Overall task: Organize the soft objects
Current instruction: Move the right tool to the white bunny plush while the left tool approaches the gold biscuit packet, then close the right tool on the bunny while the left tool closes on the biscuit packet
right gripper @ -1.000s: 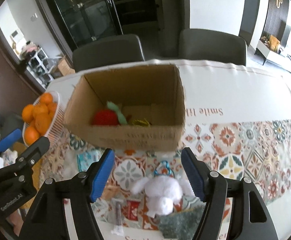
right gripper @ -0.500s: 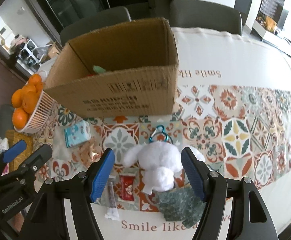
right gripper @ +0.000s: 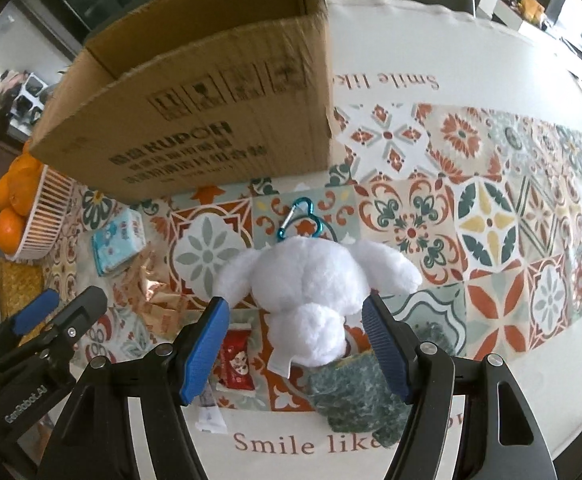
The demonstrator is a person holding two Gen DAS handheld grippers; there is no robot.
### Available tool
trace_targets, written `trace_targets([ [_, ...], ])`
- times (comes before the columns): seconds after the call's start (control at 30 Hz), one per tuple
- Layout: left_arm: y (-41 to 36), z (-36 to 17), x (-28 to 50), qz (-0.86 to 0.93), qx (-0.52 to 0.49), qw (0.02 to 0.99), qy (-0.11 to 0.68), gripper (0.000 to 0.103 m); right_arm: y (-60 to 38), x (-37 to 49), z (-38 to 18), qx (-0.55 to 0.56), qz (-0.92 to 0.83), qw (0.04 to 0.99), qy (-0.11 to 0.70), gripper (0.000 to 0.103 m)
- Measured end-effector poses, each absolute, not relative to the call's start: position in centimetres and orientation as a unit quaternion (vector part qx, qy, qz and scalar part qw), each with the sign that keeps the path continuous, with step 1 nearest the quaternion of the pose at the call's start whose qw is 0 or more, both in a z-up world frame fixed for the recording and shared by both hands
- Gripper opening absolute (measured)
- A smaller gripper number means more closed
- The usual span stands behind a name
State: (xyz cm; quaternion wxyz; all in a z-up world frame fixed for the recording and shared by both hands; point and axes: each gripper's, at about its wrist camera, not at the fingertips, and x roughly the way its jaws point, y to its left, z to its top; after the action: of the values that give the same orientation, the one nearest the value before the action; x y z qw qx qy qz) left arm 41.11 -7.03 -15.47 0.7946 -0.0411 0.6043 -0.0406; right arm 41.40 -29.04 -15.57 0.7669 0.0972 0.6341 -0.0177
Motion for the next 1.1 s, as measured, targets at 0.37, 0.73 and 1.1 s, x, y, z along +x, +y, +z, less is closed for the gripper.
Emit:
trace_targets([
  [0.37, -6.9, -20.3, 42.4, 0.005, -0.090, 0.756, 0.649, 0.087, -29.2, 42.0, -19.6, 0.115, -0.041, 0.737, 0.665, 0.070],
  [0.73, -6.8, -24.1, 43.8, 0.030, -0.144, 0.726, 0.672, 0.074, -28.3, 43.4, -21.5, 0.116, -0.038, 0.726, 0.677, 0.070],
  [1.1, -7.0, -25.5, 44.5, 0.039, -0.112, 0.733, 0.669, 0.050, -27.8, 44.3, -23.3, 0.133, -0.021, 0.727, 0.673, 0.062],
])
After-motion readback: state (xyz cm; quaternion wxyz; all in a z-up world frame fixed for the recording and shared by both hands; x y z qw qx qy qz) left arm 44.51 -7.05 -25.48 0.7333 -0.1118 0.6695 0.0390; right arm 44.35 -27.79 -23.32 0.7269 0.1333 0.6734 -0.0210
